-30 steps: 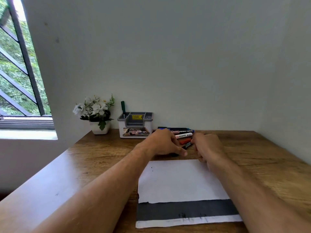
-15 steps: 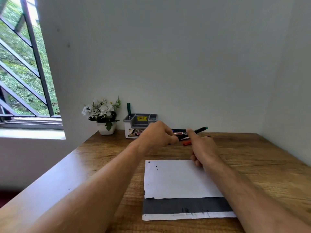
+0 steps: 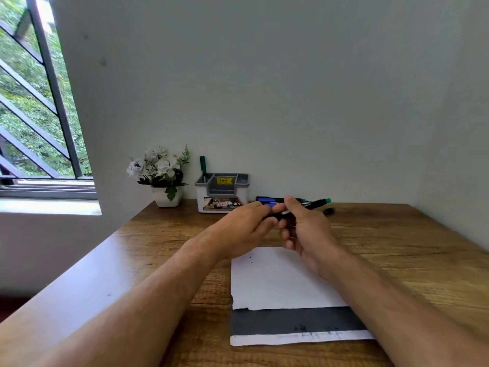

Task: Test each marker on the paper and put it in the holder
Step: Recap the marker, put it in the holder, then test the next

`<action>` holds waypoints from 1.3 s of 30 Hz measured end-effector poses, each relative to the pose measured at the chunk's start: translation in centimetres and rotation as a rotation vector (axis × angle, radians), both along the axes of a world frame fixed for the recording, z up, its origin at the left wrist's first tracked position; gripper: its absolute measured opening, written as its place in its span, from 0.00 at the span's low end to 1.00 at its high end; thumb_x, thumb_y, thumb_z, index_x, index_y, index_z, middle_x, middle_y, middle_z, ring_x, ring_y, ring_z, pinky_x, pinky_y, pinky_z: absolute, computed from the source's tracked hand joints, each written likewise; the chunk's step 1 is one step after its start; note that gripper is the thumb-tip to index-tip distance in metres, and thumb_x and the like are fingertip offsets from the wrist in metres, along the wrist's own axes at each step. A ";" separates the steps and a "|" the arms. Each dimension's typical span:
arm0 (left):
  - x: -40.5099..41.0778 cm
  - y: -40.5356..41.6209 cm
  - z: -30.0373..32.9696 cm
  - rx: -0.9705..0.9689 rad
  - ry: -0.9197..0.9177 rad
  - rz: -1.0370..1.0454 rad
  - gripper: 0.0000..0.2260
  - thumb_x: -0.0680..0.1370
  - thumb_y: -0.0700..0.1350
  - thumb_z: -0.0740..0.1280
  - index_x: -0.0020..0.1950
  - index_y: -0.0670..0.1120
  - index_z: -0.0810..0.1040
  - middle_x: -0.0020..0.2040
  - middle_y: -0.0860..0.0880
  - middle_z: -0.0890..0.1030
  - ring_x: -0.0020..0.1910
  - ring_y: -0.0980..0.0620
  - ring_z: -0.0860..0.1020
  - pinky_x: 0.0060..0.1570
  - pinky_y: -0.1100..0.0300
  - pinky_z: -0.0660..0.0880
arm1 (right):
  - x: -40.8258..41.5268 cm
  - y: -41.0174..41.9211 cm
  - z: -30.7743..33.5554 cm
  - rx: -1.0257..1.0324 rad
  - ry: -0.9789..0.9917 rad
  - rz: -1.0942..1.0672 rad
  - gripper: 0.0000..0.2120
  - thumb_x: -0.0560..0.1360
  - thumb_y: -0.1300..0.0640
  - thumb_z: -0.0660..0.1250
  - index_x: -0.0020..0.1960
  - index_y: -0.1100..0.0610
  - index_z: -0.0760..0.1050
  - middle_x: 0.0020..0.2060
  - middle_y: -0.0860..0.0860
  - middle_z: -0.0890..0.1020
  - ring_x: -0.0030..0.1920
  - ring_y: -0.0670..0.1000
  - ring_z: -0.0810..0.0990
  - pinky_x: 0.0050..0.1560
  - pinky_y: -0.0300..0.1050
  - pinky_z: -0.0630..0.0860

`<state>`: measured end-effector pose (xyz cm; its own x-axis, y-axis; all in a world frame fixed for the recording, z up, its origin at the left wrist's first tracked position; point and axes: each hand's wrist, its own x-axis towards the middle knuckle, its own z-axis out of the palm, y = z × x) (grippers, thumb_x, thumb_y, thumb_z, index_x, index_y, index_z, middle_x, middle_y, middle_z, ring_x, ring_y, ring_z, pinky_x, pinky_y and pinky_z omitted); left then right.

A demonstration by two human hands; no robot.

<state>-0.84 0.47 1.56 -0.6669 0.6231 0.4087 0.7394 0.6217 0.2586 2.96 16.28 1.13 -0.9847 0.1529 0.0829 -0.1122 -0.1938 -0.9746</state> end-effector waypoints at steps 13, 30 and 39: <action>0.3 0.3 1.0 0.124 -0.072 -0.009 0.09 0.82 0.49 0.57 0.46 0.51 0.74 0.35 0.52 0.77 0.31 0.53 0.74 0.32 0.57 0.71 | -0.1 -0.5 -0.3 -0.082 0.074 0.008 0.13 0.78 0.52 0.70 0.41 0.60 0.83 0.27 0.51 0.80 0.24 0.47 0.76 0.21 0.39 0.72; -0.2 0.3 0.9 0.156 -0.197 0.033 0.17 0.81 0.58 0.62 0.36 0.51 0.78 0.28 0.54 0.73 0.27 0.57 0.70 0.31 0.61 0.66 | 0.6 -1.0 0.0 -0.057 0.009 -0.121 0.12 0.80 0.52 0.66 0.43 0.58 0.81 0.23 0.48 0.75 0.23 0.44 0.71 0.21 0.38 0.68; 0.5 -3.0 0.9 0.172 -0.513 0.275 0.24 0.81 0.65 0.49 0.46 0.58 0.82 0.46 0.52 0.78 0.47 0.53 0.76 0.54 0.49 0.70 | 2.0 -1.0 1.0 0.076 0.126 -0.288 0.10 0.79 0.53 0.69 0.45 0.60 0.81 0.31 0.55 0.84 0.27 0.50 0.81 0.26 0.42 0.78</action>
<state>-0.33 -2.54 2.43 -0.9327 0.3535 0.0722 0.3121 0.6902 0.6529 4.99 15.29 2.13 -0.8832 0.4123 0.2235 -0.2727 -0.0638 -0.9600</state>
